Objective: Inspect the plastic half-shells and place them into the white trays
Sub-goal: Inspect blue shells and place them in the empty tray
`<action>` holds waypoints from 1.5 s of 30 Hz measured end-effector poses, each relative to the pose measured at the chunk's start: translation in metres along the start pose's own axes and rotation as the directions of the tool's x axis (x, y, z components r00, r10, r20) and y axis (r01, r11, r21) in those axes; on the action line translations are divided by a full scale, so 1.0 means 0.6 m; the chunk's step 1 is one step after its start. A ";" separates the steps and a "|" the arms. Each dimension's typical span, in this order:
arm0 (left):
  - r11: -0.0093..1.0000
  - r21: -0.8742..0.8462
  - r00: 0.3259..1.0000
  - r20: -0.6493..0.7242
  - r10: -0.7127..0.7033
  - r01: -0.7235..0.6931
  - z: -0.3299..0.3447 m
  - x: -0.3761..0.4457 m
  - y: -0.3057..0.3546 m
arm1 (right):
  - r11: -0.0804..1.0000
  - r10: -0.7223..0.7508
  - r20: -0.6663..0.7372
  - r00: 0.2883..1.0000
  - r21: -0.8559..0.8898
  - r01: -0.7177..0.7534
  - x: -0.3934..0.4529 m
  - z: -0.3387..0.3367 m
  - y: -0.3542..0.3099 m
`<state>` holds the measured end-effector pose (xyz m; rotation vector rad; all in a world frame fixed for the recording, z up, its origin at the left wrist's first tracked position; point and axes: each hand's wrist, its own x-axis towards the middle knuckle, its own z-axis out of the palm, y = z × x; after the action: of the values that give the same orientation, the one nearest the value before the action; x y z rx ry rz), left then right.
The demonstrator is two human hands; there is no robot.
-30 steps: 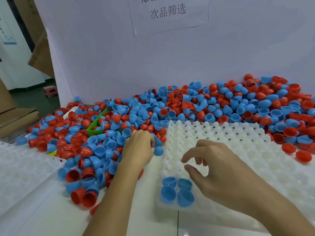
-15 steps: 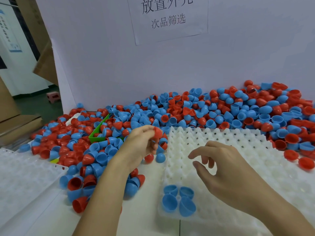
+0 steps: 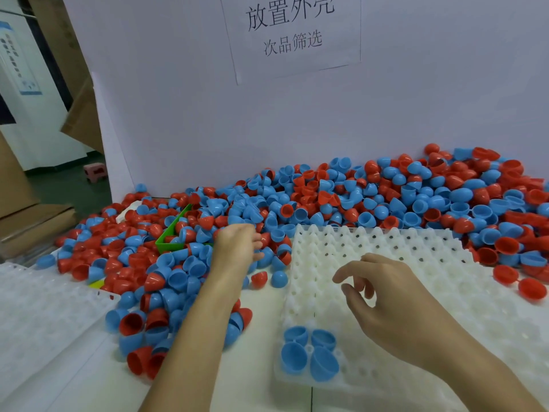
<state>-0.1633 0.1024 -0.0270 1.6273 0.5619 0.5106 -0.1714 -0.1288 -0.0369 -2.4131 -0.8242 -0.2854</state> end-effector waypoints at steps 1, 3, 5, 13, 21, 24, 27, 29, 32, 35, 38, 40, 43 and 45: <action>0.975 0.180 0.990 0.069 0.120 -0.131 0.005 -0.006 -0.005 | 1.000 0.001 0.001 1.000 0.004 -0.001 -0.001 -0.001 0.000; 0.803 0.456 0.912 0.328 0.248 -0.382 0.014 -0.014 -0.015 | 1.000 -0.002 0.002 1.000 0.006 0.002 -0.002 -0.001 0.000; 0.645 0.587 0.853 0.477 0.213 -0.490 0.023 -0.019 -0.029 | 1.000 -0.002 0.006 1.000 0.001 0.002 -0.002 -0.001 0.000; 0.615 0.642 0.861 0.492 0.129 -0.459 0.005 -0.013 -0.030 | 1.000 -0.011 0.015 1.000 -0.018 0.011 -0.002 -0.001 0.003; 0.461 0.753 0.866 0.494 0.076 -0.470 -0.008 -0.024 -0.015 | 1.000 -0.024 0.009 1.000 -0.009 0.024 0.000 0.001 0.004; 0.576 0.664 0.836 0.544 0.066 -0.478 -0.023 -0.032 0.037 | 1.000 -0.021 0.010 1.000 0.012 0.021 -0.001 0.000 0.007; 0.574 0.591 0.809 0.531 0.252 -0.567 -0.030 -0.016 0.102 | 0.999 -0.023 0.019 1.000 0.025 0.023 -0.001 0.002 0.009; 0.502 0.667 0.816 0.301 0.493 -0.550 -0.035 0.020 0.137 | 0.999 -0.020 0.023 1.000 0.031 0.019 0.001 0.003 0.010; 0.321 0.864 0.845 0.194 0.499 -0.388 -0.027 0.048 0.130 | 0.999 -0.018 0.024 1.000 0.032 0.018 0.001 0.002 0.007; 0.372 0.789 0.852 0.341 0.397 -0.489 0.009 0.036 0.056 | 0.999 -0.022 0.023 1.000 0.032 0.021 0.001 0.000 0.007; 0.366 0.768 0.851 0.487 0.199 -0.525 0.031 0.027 -0.019 | 0.999 -0.022 0.025 0.999 0.036 0.021 0.000 0.000 0.008; 0.304 0.785 0.842 0.502 0.200 -0.540 0.036 0.030 -0.045 | 0.999 -0.025 0.022 0.999 0.034 0.024 0.001 0.000 0.008; 0.339 0.764 0.833 0.467 0.297 -0.549 0.039 0.034 -0.060 | 0.999 -0.025 0.016 1.000 0.028 0.024 0.001 -0.002 0.010; 0.360 0.750 0.828 0.456 0.325 -0.554 0.039 0.031 -0.063 | 0.999 -0.025 0.018 1.000 0.029 0.024 0.000 -0.002 0.009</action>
<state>-0.1365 0.0998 -0.0670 2.8566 0.1391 0.4257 -0.1683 -0.1329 -0.0386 -2.3835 -0.8604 -0.2599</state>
